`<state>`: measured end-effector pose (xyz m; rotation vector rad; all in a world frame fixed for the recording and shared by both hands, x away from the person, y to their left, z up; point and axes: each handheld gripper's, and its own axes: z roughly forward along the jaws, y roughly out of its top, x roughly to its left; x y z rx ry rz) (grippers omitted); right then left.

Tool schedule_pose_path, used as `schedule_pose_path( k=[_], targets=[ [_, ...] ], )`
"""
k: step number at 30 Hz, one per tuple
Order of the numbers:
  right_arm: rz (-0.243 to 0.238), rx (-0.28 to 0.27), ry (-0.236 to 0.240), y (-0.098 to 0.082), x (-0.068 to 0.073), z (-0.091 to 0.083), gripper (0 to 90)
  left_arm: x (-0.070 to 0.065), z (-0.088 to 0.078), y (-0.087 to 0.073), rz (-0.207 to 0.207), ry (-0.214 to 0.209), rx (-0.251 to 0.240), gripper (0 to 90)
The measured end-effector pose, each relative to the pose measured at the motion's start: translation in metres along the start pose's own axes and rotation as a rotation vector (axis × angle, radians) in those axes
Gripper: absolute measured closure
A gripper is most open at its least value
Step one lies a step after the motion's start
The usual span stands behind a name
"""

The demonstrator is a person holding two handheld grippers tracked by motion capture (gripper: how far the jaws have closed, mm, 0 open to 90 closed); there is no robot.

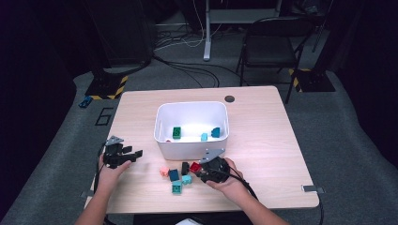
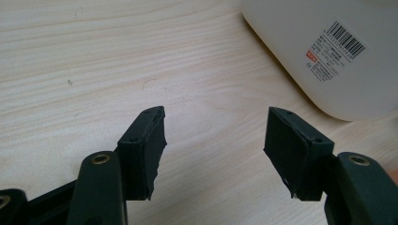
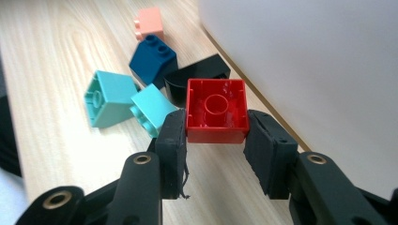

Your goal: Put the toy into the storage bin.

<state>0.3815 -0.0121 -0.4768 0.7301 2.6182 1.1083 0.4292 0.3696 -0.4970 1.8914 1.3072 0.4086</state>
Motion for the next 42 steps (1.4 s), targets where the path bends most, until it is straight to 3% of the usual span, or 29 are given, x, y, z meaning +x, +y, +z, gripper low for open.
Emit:
schedule_pose_path(
  k=[6,12,26,35,42],
  targets=[
    [-0.009,-0.011,0.021,0.008,-0.001,-0.013,58.6,0.000,0.000,0.000,-0.003,0.000,0.001,38.1],
    [-0.047,-0.024,0.035,0.020,0.001,-0.026,58.6,0.001,0.000,0.000,-0.004,0.000,-0.008,38.1],
    [-0.059,-0.068,0.107,0.054,-0.001,-0.061,58.6,0.001,-0.001,0.000,-0.005,-0.003,-0.003,38.0],
    [-0.042,-0.096,0.115,0.073,-0.009,-0.081,58.6,0.001,-0.001,0.000,-0.008,-0.003,-0.005,38.0],
    [-0.027,-0.114,0.088,0.086,-0.020,-0.090,58.6,0.001,-0.001,0.000,-0.007,-0.006,0.001,38.0]
  ],
)
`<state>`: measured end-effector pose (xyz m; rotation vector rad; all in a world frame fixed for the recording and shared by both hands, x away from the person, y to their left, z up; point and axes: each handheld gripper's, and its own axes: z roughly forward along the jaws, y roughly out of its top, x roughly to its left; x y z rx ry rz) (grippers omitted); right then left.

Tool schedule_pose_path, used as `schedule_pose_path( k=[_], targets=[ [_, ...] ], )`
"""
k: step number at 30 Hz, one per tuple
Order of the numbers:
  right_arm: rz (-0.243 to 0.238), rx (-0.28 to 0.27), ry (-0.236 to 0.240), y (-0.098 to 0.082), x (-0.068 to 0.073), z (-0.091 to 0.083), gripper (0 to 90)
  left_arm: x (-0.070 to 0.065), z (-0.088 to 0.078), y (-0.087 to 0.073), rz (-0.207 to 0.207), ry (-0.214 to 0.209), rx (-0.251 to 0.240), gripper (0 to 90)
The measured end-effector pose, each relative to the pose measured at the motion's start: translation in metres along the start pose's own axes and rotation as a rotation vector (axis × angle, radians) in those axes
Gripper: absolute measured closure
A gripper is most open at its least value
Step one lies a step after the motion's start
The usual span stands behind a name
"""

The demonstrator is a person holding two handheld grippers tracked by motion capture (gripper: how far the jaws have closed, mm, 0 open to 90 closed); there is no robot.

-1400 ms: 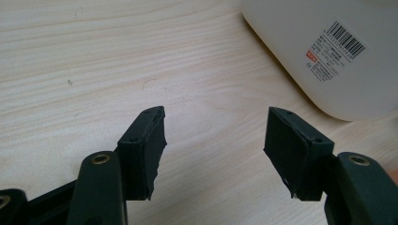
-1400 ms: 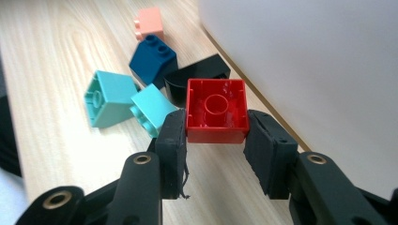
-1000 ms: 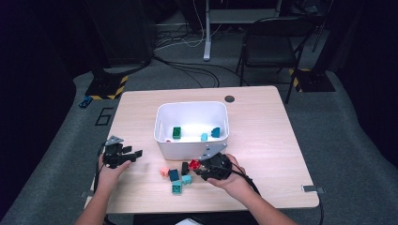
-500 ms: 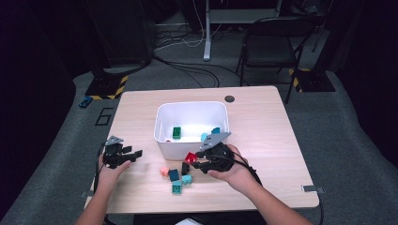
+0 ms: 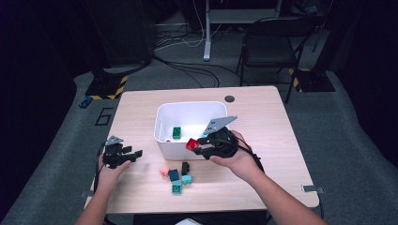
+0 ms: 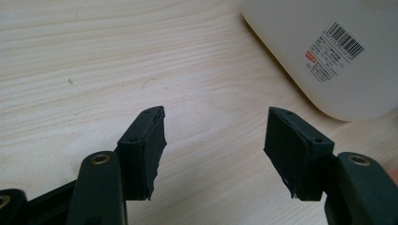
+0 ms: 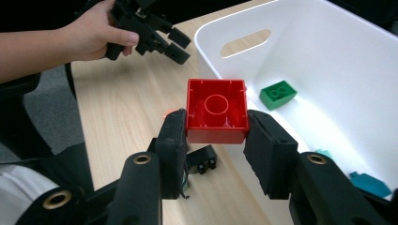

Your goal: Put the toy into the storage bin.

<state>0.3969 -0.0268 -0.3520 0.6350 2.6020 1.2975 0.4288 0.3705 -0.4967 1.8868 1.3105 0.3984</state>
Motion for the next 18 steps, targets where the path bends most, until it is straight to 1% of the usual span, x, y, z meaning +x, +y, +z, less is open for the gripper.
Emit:
schedule_pose_path(
  k=[3,5,7,9,11,15,18],
  targets=[
    [-0.010,0.000,-0.018,0.006,-0.006,-0.002,58.6,0.000,0.000,0.000,0.000,0.000,-0.001,38.0],
    [0.004,-0.003,-0.032,0.010,-0.010,-0.003,58.6,0.000,0.000,0.000,0.000,0.000,0.000,38.0],
    [-0.002,-0.006,-0.032,0.013,-0.014,-0.004,58.6,0.000,0.000,0.000,-0.001,0.000,0.000,38.0],
    [0.006,-0.010,-0.051,0.018,-0.017,-0.004,58.6,0.000,0.000,0.000,-0.001,0.000,0.000,38.0],
    [0.012,-0.012,-0.055,0.020,-0.020,-0.005,58.6,0.000,0.000,0.000,0.000,0.000,0.000,38.0],
    [0.008,-0.018,-0.070,0.026,-0.027,-0.004,58.6,0.000,0.000,0.000,0.000,-0.001,0.000,38.0],
    [0.017,-0.016,-0.082,0.029,-0.033,-0.002,58.6,0.000,0.000,0.000,0.000,-0.001,0.000,38.0]
  ],
)
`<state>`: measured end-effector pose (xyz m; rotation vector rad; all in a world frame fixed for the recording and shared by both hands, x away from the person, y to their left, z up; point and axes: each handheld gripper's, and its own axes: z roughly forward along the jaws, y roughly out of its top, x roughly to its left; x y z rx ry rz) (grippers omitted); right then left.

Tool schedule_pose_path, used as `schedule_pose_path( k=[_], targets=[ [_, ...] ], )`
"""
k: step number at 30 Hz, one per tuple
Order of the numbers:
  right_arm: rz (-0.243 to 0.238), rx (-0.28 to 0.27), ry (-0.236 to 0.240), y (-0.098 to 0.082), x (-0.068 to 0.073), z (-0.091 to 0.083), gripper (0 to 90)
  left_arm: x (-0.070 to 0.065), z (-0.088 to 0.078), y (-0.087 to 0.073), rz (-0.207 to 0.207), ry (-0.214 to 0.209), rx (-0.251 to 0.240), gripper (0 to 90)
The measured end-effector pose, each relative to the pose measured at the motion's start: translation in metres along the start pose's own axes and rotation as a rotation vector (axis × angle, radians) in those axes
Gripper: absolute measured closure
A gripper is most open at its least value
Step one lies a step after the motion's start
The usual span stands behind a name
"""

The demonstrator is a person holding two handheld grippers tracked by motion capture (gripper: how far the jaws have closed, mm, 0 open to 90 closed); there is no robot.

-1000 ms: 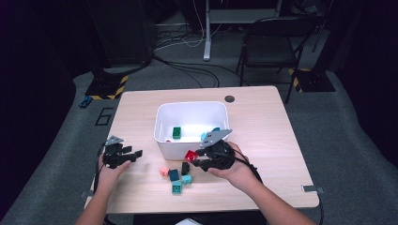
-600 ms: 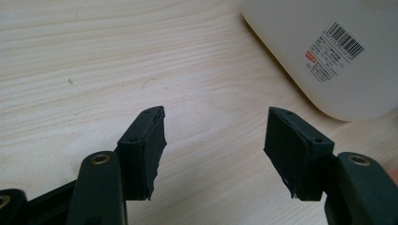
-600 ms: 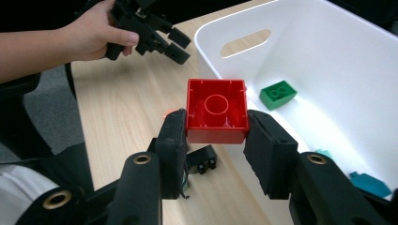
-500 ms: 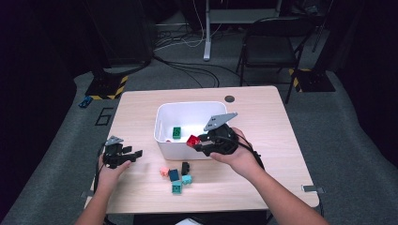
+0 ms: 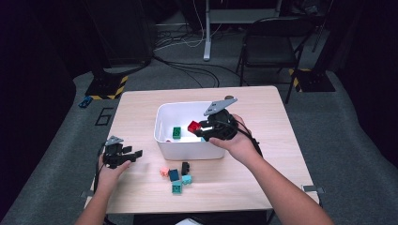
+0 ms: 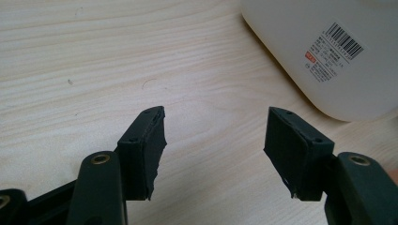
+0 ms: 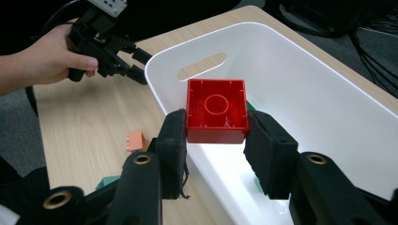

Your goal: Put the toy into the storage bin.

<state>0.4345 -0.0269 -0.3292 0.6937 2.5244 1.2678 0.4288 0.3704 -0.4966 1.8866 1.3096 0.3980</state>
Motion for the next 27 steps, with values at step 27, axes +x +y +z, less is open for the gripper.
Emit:
schedule_pose_path(
  k=[27],
  targets=[
    [0.026,-0.002,-0.037,0.029,-0.030,0.052,58.6,0.001,0.001,0.000,0.004,-0.003,-0.007,38.0]
  ],
)
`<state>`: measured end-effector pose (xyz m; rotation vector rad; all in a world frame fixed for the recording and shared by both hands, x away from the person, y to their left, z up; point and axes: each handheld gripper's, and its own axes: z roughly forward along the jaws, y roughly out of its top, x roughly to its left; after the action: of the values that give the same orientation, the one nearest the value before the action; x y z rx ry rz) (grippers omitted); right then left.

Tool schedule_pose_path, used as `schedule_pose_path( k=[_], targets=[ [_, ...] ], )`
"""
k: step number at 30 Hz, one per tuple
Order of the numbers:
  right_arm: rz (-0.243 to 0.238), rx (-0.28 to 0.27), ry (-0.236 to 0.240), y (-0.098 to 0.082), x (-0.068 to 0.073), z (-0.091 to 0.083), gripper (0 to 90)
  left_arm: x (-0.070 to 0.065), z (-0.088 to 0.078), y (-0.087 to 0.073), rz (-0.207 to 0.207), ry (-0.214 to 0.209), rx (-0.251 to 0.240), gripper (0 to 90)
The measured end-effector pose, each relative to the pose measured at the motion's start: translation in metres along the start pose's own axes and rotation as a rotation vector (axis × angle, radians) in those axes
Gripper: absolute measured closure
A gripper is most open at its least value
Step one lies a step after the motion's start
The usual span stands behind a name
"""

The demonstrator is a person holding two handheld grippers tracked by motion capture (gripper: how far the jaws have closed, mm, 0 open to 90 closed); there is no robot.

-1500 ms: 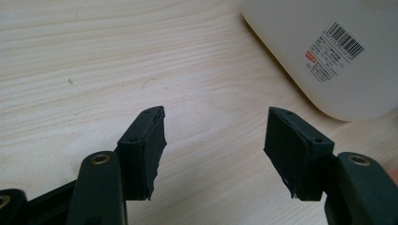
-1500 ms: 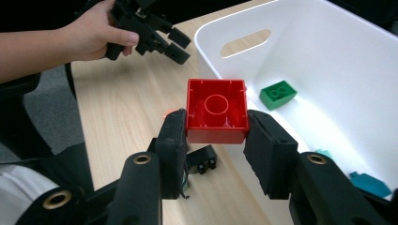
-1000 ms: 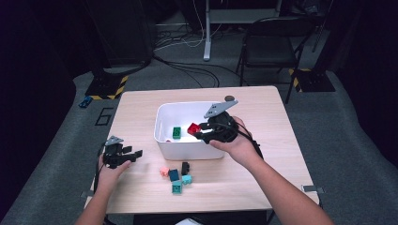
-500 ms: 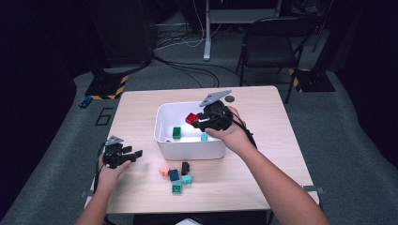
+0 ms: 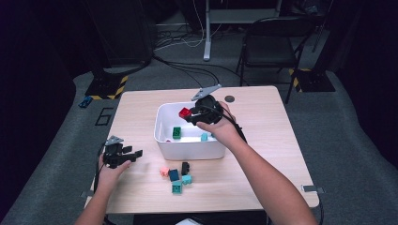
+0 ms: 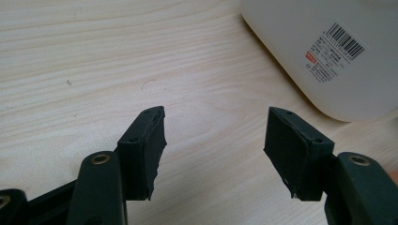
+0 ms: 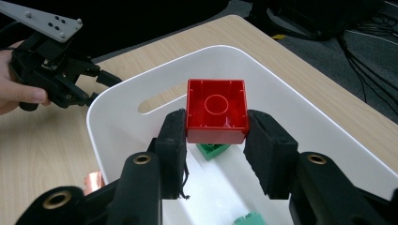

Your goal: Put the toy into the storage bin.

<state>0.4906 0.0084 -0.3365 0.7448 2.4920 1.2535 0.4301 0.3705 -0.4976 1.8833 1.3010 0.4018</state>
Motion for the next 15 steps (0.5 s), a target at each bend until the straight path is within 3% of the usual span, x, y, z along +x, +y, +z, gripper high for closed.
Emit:
schedule_pose_path(
  k=[15],
  targets=[
    [-0.026,0.029,0.014,0.010,0.000,0.044,58.6,0.000,0.000,0.000,0.001,-0.005,0.002,38.0]
  ],
)
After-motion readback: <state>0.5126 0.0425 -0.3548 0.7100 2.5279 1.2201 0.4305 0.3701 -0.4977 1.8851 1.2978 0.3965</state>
